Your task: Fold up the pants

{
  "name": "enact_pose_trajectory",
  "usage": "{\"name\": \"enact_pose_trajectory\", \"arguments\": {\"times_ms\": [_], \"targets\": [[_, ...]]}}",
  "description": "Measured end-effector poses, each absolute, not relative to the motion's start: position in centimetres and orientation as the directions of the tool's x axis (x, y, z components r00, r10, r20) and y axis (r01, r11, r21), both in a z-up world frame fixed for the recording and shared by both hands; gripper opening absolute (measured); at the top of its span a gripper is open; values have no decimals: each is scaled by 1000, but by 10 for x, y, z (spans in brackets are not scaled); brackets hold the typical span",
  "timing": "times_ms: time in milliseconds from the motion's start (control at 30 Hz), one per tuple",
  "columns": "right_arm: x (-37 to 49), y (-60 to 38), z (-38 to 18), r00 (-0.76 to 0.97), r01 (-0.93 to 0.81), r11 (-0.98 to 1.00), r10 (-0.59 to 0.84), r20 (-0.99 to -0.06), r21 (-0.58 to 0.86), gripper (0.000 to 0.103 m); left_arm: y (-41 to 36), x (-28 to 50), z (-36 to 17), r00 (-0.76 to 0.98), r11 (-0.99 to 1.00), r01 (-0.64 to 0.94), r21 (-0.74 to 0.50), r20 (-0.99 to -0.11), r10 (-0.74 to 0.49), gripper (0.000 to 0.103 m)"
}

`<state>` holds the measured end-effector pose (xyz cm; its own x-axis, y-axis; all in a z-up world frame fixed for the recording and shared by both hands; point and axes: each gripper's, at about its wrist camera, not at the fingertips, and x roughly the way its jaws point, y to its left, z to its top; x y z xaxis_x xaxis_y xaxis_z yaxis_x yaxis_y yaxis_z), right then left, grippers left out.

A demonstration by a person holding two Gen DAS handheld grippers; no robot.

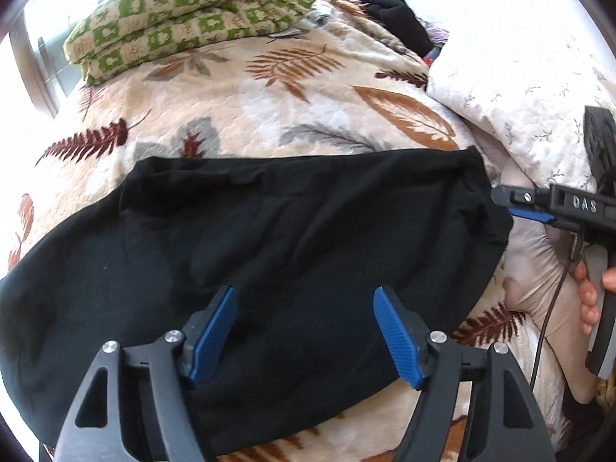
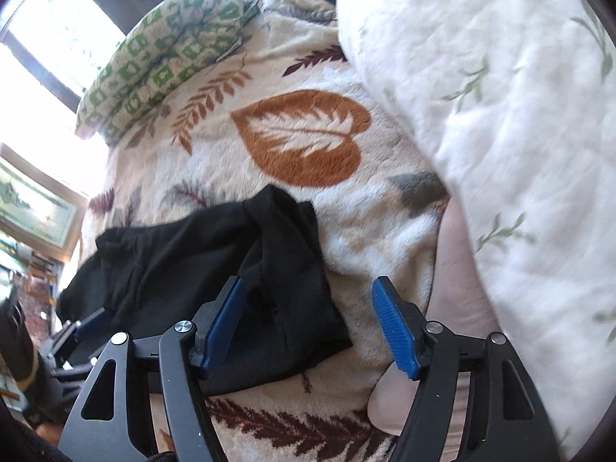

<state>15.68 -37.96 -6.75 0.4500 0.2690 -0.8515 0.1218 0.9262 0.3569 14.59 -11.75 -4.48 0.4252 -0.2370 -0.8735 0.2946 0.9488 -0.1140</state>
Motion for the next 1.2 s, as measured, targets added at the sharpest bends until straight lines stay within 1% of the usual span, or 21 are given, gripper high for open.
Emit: {"name": "enact_pose_trajectory", "arguments": {"times_ms": [167,300,367,467,500,567,633,733,800,833,900,1000,1067,1100,1133,1200], "targets": [[160,-384,-77,429,120,917,299,-852,381,68,-133,148,-50,402,933,331,-143,-873,-276,76],[164,-377,-94,376,89,920,323,-868,381,68,-135,152,-68,369,938,316,-140,-893,-258,75],[165,-372,-100,371,68,931,310,-875,358,68,-135,147,-72,392,934,338,-114,-885,-249,76],[165,-362,-101,369,38,957,254,-894,287,67,-142,143,-70,402,928,368,-60,-890,-217,75],[166,-360,-101,370,37,961,241,-897,273,66,-142,144,-67,397,931,359,-72,-890,-222,74],[165,-361,-99,370,39,959,247,-896,280,60,-136,147,-57,407,934,328,-140,-872,-273,72],[164,-361,-98,358,39,952,269,-894,302,51,-134,151,-50,420,938,299,-177,-858,-296,72],[163,-360,-97,324,25,949,289,-901,314,48,-140,158,-57,387,938,302,-169,-878,-283,72],[163,-360,-96,311,30,945,300,-902,325,48,-146,162,-74,341,943,306,-128,-911,-234,72],[164,-361,-97,302,33,941,312,-901,337,47,-151,158,-75,371,939,331,-91,-903,-218,73],[164,-364,-98,298,41,934,327,-897,354,46,-155,154,-76,395,937,344,-60,-896,-202,73],[164,-371,-100,296,58,918,360,-885,393,45,-149,156,-73,386,942,319,-102,-894,-227,73],[163,-376,-100,294,66,907,381,-877,416,44,-147,159,-69,382,944,307,-120,-893,-237,69],[163,-376,-100,293,68,904,386,-875,421,44,-147,161,-67,383,943,308,-130,-890,-248,64],[163,-376,-100,292,72,903,388,-874,424,43,-148,161,-65,390,942,308,-136,-885,-255,61],[164,-376,-97,292,80,907,376,-880,414,43,-148,163,-64,395,942,304,-141,-881,-260,61]]}}
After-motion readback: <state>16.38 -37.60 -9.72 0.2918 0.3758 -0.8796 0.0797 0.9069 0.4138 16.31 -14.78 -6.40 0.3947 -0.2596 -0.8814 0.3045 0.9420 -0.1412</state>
